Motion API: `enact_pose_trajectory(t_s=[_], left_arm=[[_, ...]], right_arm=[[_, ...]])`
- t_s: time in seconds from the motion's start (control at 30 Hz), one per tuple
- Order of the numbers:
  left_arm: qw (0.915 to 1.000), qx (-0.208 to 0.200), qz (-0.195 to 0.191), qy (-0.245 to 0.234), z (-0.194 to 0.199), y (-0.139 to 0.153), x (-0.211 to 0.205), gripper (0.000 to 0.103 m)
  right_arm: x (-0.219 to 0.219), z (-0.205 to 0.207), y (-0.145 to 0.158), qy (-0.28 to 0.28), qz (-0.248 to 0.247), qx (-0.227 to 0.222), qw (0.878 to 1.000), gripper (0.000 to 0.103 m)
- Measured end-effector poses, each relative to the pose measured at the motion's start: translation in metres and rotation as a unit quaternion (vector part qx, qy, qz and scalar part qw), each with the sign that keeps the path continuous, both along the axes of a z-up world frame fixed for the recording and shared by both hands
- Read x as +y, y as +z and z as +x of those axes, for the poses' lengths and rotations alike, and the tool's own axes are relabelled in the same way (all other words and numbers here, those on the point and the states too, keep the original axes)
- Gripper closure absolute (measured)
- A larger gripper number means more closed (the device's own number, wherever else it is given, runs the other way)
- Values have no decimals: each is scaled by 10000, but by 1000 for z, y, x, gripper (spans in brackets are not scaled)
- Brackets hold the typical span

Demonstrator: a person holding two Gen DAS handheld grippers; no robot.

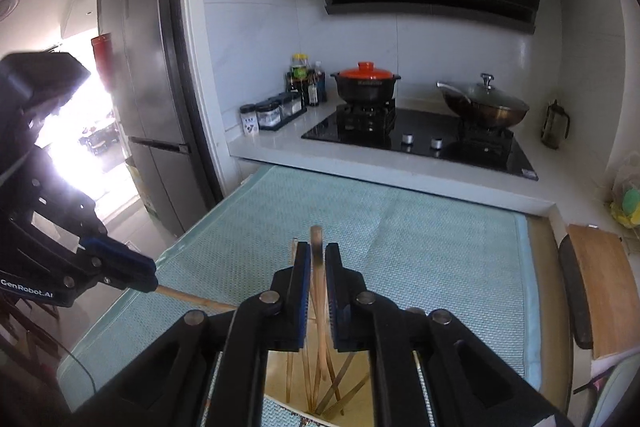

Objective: Organize utensils
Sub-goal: 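Open the right tool to drop its chopstick into the holder while the left tool drops its chopstick, then withdraw both open tools from the holder back over the table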

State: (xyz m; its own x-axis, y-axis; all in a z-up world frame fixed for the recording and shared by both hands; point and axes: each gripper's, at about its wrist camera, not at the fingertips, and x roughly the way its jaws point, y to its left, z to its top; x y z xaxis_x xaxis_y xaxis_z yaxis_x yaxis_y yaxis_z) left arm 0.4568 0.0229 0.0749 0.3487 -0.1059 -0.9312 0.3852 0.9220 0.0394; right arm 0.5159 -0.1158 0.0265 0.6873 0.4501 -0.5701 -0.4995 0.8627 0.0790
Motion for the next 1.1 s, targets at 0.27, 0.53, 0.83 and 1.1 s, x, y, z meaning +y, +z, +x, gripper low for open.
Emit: enact_pose_trajectory(t_s=[0.27,0.53,0.83,1.1], left_arm=[[9954,-566,-599,495,34,24,12,52],[9830,-1389,-1008,650,-20,45,43,35],[9678,-2073,-915,1096,-177,-1,88,15],[9509,-2415,-929,1699,-270,-43,87,8]], right_arm=[[-16,9,6,-356,355,-292,9983,46],[-48,-69,35,-225,429,-831,9954,46],[-54,-198,-12,-62,-28,-817,9966,39],[-51,-256,-93,-194,5,-53,9998,39]])
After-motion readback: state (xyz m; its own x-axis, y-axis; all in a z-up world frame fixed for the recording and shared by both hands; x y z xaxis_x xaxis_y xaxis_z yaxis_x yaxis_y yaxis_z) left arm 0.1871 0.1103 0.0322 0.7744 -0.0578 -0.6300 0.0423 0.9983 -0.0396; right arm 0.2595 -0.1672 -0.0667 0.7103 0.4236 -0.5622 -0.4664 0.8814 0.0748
